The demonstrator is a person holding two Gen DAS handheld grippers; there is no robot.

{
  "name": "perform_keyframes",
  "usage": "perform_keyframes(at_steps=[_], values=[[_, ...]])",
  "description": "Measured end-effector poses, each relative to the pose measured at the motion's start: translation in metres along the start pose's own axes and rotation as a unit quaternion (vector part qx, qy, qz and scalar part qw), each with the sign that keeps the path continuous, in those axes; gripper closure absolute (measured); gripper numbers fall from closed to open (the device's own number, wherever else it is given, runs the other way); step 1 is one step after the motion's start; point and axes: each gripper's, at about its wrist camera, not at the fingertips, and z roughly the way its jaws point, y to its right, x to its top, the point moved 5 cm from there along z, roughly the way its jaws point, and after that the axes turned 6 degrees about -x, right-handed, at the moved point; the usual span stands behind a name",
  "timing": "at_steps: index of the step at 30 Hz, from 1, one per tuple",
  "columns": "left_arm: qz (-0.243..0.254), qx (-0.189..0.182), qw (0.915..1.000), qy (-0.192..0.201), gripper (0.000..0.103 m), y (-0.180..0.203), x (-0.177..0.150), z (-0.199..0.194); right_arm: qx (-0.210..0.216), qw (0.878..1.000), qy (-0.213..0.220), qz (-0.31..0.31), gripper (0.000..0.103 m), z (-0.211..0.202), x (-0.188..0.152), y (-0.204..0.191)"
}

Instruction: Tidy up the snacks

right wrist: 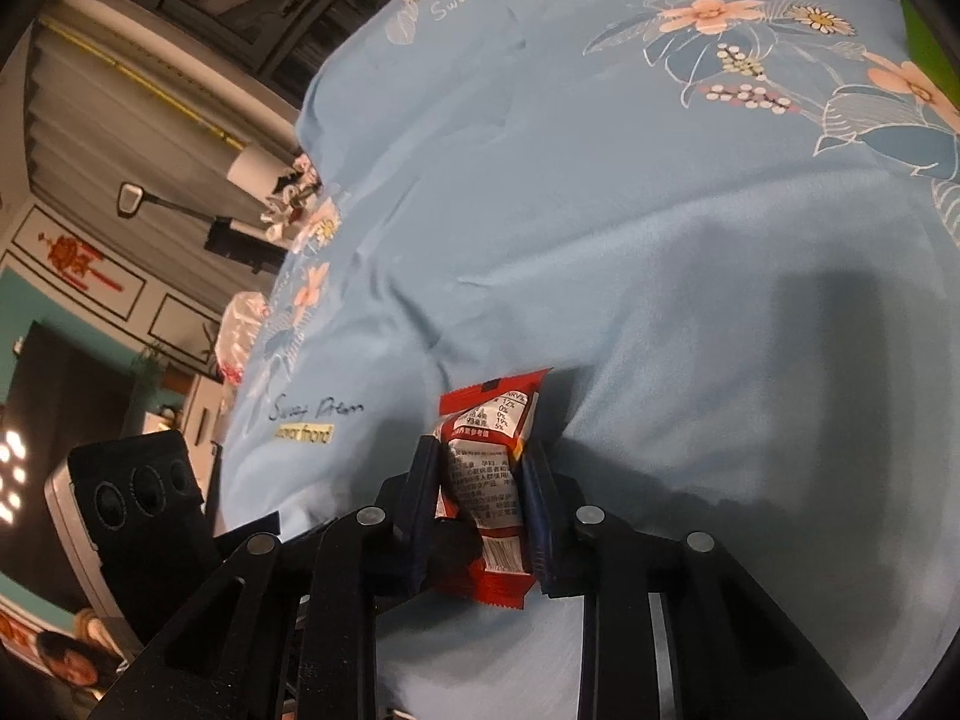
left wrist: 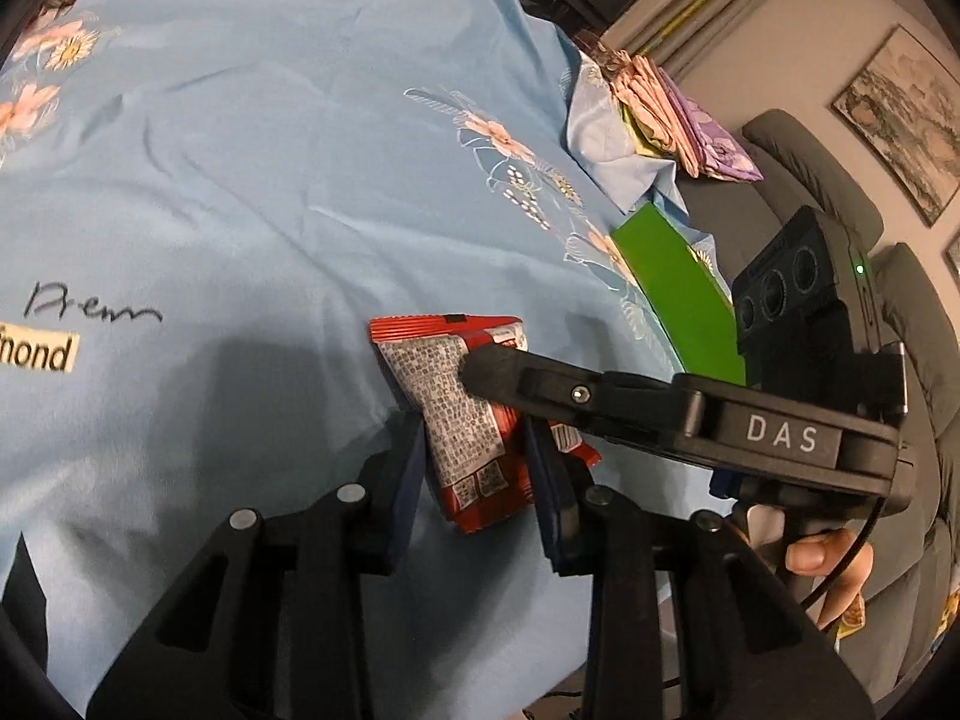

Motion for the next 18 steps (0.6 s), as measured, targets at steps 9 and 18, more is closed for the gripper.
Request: perform_keyframes(at_steps=[9, 18], values=[[0.07, 0.012, 0.9975, 0.003, 0.071, 0.057, 0.013, -0.002, 0.022, 0.998, 0.065, -0.001, 0.075, -0.055, 0.004, 0.004], [0.143, -0.009, 0.9896, -0.007, 0.071, 0.135, 0.034, 0.035, 0.013, 0.989, 0.143, 0.022, 0.075, -0.134, 0.019, 0.041]])
